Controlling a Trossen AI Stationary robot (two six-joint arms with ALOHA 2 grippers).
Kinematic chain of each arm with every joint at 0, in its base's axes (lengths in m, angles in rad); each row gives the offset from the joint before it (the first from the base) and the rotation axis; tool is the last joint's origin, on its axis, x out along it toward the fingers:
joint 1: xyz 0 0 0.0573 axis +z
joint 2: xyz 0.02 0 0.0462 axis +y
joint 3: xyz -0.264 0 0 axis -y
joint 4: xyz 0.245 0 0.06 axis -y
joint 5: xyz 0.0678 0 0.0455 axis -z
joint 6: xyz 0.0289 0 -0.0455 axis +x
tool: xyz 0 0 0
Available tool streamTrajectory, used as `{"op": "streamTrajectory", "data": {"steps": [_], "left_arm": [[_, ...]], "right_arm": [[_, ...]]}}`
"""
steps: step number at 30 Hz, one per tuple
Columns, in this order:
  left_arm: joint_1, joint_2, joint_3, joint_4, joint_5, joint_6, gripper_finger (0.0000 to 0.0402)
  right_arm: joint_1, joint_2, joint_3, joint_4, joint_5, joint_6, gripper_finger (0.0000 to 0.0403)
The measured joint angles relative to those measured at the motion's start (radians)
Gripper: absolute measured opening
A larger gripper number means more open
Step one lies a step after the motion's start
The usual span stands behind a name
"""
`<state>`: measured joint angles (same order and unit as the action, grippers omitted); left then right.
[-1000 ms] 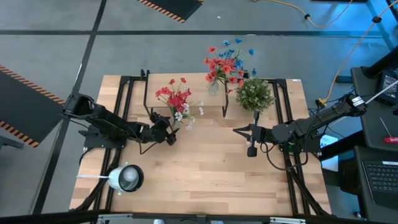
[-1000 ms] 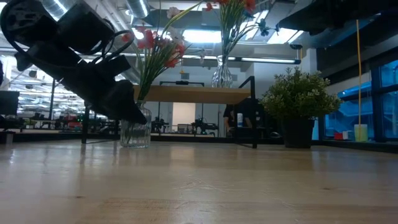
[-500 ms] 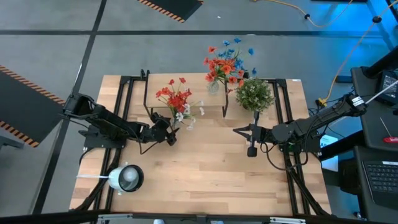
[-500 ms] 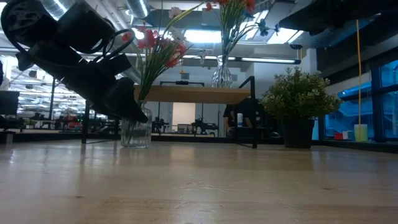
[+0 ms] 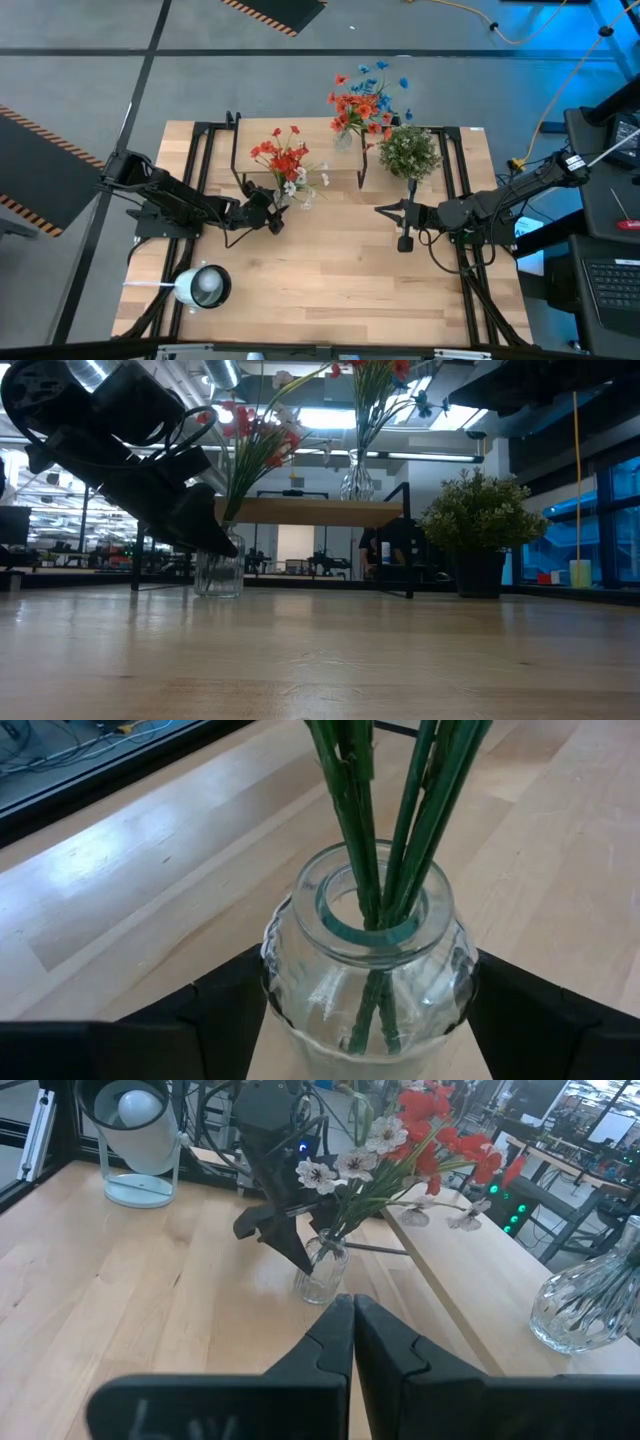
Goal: Pick and place flowers into a vace then onto a shelf
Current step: Put the left transparent vase on the shelf
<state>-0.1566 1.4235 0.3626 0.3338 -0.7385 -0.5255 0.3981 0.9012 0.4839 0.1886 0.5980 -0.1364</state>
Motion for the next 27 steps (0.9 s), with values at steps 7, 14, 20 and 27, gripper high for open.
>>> {"op": "streamTrajectory", "data": {"steps": [7,14,20,27], "left_arm": [[-0.033,-0.022,-0.002,-0.004,0.002,0.010,0.0284],[-0.064,-0.118,-0.002,-0.002,0.022,0.061,0.0284],[-0.074,-0.197,-0.002,-0.021,0.070,0.076,0.0284],[-0.074,-0.272,0.076,-0.238,0.066,0.082,0.0284]], "right_arm": [[0.000,0.000,0.000,0.000,0.000,0.000,0.0016],[0.000,0.000,0.000,-0.002,0.000,0.000,0.0016],[0.000,0.000,0.000,-0.003,0.000,0.000,0.0016],[0.000,0.000,0.000,-0.003,0.000,0.000,0.0016]]}}
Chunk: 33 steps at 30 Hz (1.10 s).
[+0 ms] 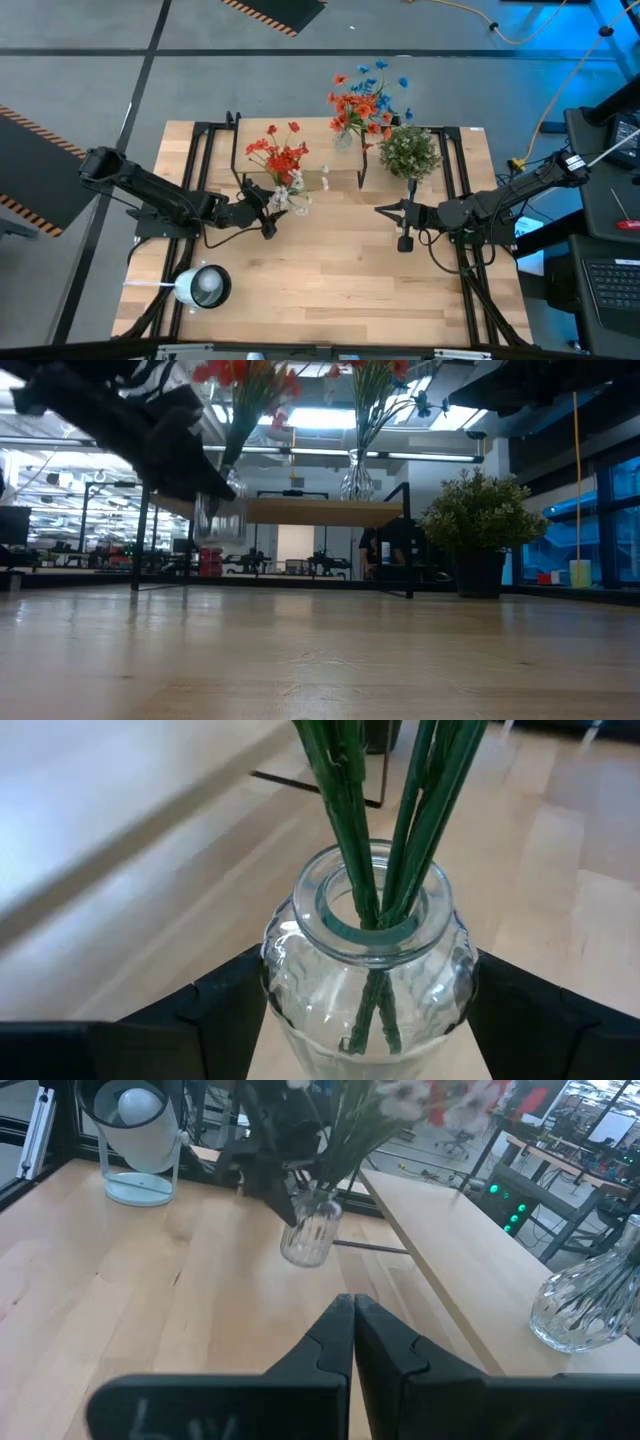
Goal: Pick and place flowers into a vace then onto a shelf
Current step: Put the left transparent vase on the shelf
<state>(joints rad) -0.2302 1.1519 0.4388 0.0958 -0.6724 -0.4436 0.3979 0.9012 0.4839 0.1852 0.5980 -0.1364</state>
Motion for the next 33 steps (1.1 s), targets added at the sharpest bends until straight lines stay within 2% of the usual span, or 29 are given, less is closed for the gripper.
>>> {"op": "streamTrajectory", "data": {"steps": [7,14,16,21,26,33], "left_arm": [[0.001,-0.013,0.152,-0.159,-0.005,0.131,0.0285],[0.011,-0.034,0.264,-0.322,-0.019,0.153,0.0286],[0.010,-0.061,0.269,-0.329,-0.035,0.159,0.0286],[0.019,-0.148,0.269,-0.362,-0.148,0.143,0.0286],[0.074,-0.198,0.269,-0.361,-0.148,0.177,0.0286],[0.207,-0.188,0.269,-0.357,-0.104,0.230,0.0286]], "right_arm": [[0.000,0.000,0.000,-0.002,0.000,0.000,0.0016],[0.000,0.000,0.000,-0.005,0.000,0.000,0.0016],[0.000,0.000,0.000,-0.008,0.000,0.000,0.0017],[0.000,0.000,0.000,-0.016,0.000,0.000,0.0017],[0.000,0.000,0.000,-0.019,0.000,0.000,0.0017],[0.000,0.000,0.000,-0.019,0.000,0.001,0.0017]]}}
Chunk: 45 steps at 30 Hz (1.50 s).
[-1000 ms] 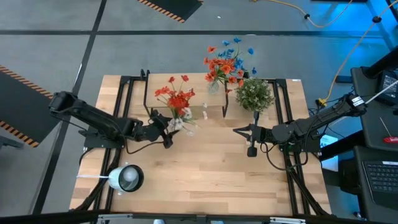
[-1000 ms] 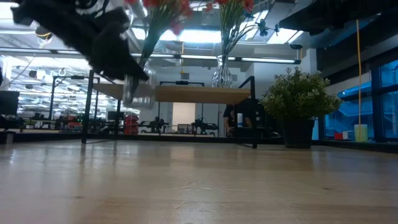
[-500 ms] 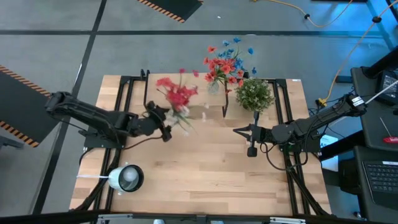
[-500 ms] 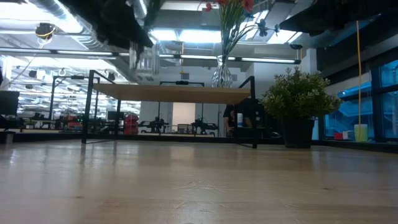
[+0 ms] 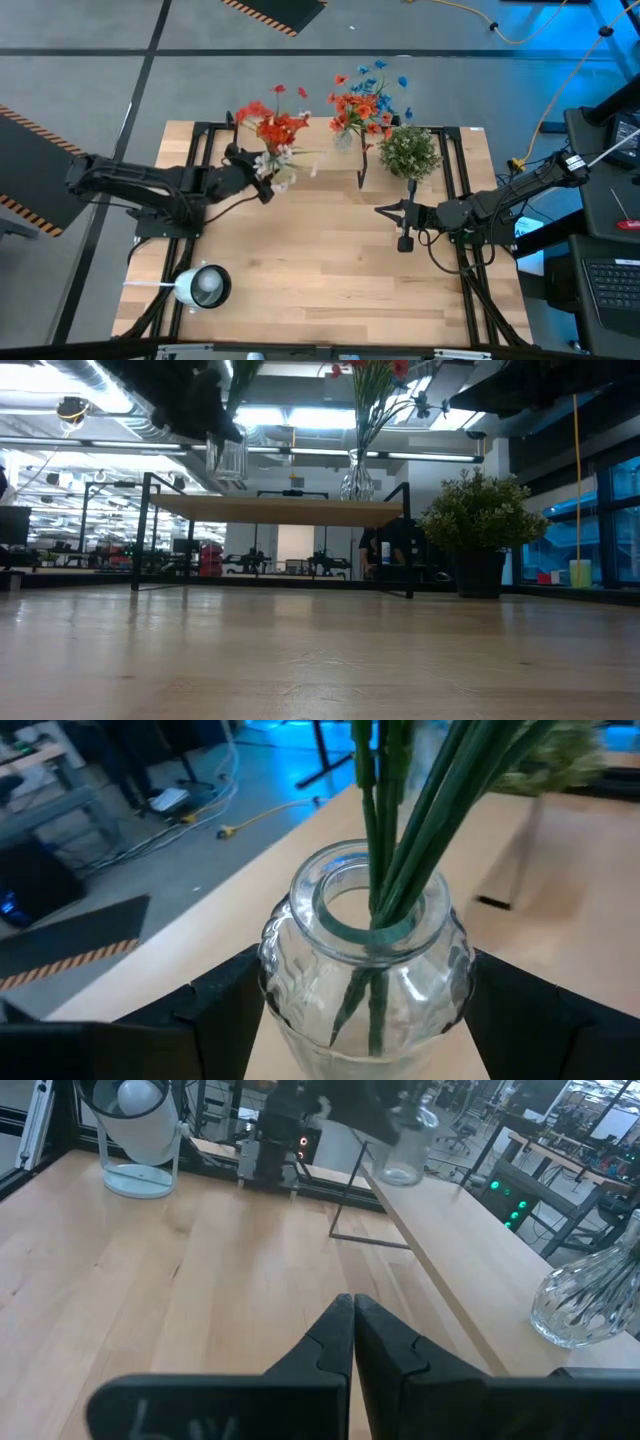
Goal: Pick and place flowers into a vace then onto a shelf
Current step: Put the left transparent vase on the shelf
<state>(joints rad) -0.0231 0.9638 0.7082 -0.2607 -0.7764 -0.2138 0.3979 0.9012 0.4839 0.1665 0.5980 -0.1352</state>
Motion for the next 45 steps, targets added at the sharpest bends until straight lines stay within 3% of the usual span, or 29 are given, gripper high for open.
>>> {"op": "streamTrajectory", "data": {"steps": [9,24,45], "left_arm": [[0.170,0.017,0.000,0.128,0.099,0.087,0.0286],[0.404,0.075,-0.036,0.231,0.295,0.090,0.0286],[0.460,0.150,-0.034,0.267,0.334,0.101,0.0287]], "right_arm": [[0.000,0.000,0.000,-0.002,0.000,0.002,0.0017],[0.000,0.000,0.000,-0.007,0.000,0.003,0.0016],[0.000,0.000,0.000,-0.015,0.000,0.000,0.0016]]}}
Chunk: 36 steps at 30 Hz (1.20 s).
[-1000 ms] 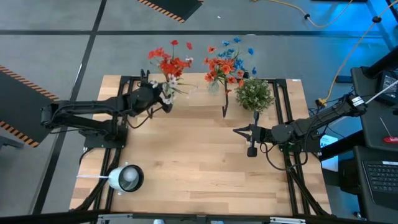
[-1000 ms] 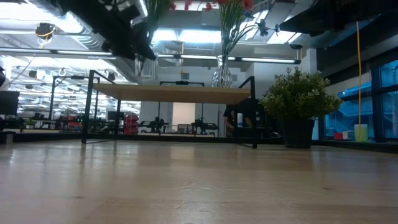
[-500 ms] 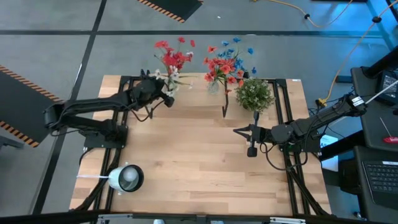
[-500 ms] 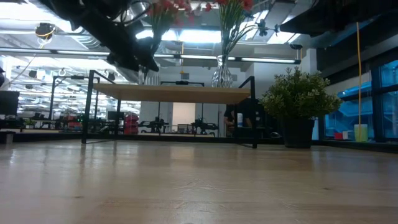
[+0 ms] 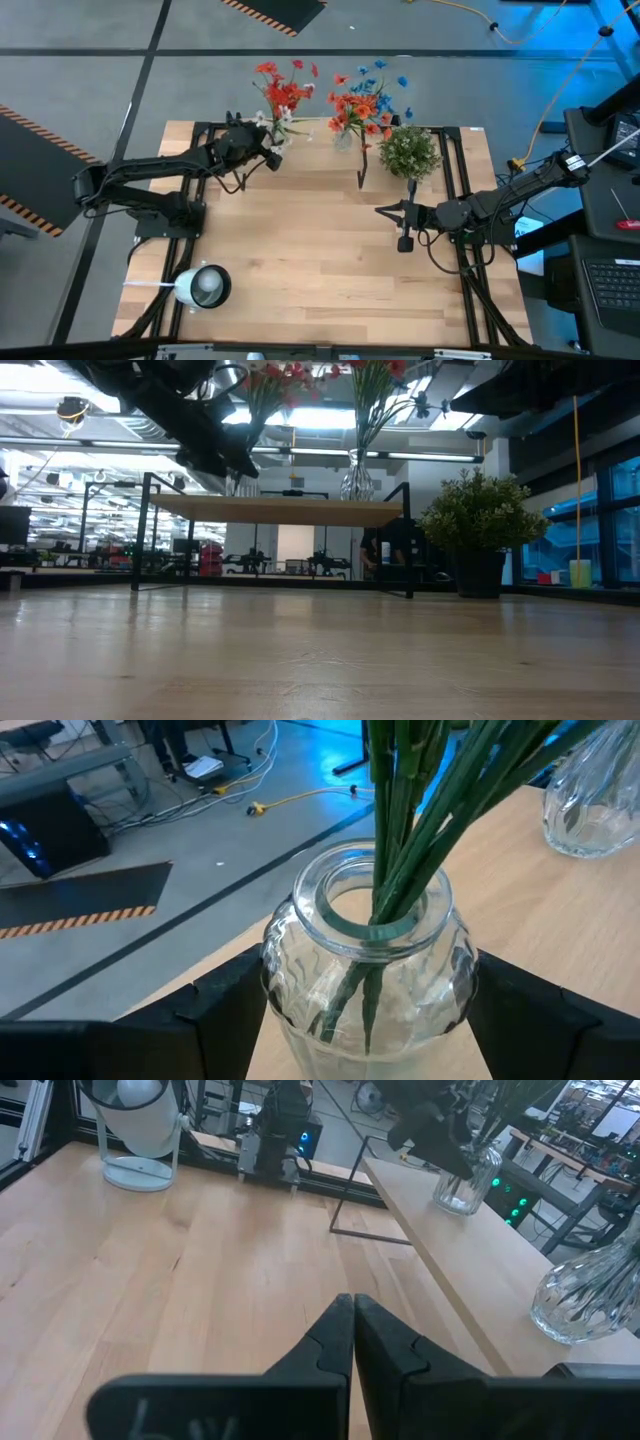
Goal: Pick and place flowers into a vace then onto a shelf
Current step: Put the left transparent vase on the shelf
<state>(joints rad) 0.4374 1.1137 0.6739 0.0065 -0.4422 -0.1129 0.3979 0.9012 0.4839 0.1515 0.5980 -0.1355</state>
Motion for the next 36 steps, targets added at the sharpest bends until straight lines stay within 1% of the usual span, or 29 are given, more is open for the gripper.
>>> {"op": "streamTrajectory", "data": {"steps": [5,11,19,27,33,36], "left_arm": [[0.003,0.000,0.000,0.000,0.023,-0.004,0.0287],[0.035,0.000,0.000,-0.005,0.081,-0.023,0.0287],[0.056,0.001,0.000,-0.013,0.114,-0.034,0.0287],[0.056,0.001,0.000,-0.026,0.113,-0.041,0.0288],[0.056,0.001,-0.001,-0.026,0.119,-0.036,0.0304],[0.056,0.009,-0.010,-0.067,0.129,-0.039,0.0313]], "right_arm": [[0.000,0.000,0.000,0.000,0.000,0.000,0.0016],[0.000,0.000,0.000,0.000,0.000,0.000,0.0016],[0.000,0.000,0.000,0.000,0.000,0.000,0.0016],[0.000,0.000,0.000,0.000,0.000,0.001,0.0016],[0.000,0.000,0.000,0.000,0.000,0.002,0.0016],[0.000,0.000,0.000,0.000,0.000,0.002,0.0016]]}}
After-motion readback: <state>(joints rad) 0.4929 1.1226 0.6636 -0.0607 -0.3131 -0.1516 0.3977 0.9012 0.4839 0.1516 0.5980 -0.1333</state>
